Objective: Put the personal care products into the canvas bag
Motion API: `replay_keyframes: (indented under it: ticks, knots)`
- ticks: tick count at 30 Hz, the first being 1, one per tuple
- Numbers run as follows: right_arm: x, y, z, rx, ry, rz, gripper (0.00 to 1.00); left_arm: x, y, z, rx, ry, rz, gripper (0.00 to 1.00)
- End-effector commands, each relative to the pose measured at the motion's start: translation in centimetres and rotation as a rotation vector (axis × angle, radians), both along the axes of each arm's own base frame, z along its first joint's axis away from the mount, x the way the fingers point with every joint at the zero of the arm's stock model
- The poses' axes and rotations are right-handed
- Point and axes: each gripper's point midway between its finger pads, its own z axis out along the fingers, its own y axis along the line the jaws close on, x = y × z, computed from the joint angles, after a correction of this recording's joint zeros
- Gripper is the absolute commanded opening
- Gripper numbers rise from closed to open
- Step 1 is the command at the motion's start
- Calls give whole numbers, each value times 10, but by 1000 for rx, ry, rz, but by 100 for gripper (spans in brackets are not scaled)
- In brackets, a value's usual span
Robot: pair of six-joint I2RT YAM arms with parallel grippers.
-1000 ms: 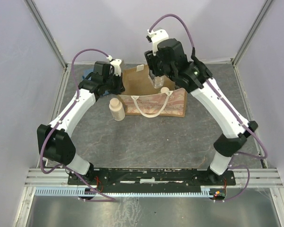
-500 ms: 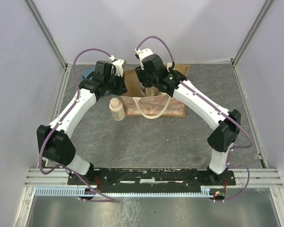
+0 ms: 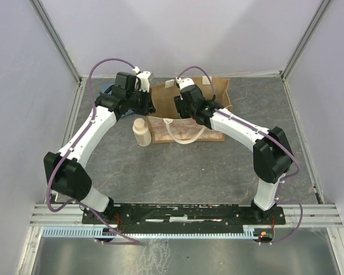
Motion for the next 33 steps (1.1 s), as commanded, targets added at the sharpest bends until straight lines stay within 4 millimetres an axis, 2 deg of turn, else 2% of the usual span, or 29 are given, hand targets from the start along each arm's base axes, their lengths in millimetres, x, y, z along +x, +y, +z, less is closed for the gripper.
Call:
replay_keyframes:
  ticks: [1,11,16,23,26,29,33]
  knots:
    - [22,-3,111,213,-289,-53,0,-1,-6,28,-56,-31,1,3]
    - [23,-43,74,112,-200,-145,0,1,-3,24,-37,-28,14,3]
    - [24,-50,61,103,-156,-165,1,1,-3,23,-34,-25,16,3]
    - [24,-41,50,115,-92,-141,28,1,-2,20,-29,-23,14,3]
    - [24,-38,47,124,-68,-133,36,0,-2,19,-28,-20,12,3]
    - [24,-35,40,113,-30,-120,42,0,-2,18,-28,-17,11,3]
    - [22,-32,26,81,44,-101,42,0,-2,17,-27,-13,11,3]
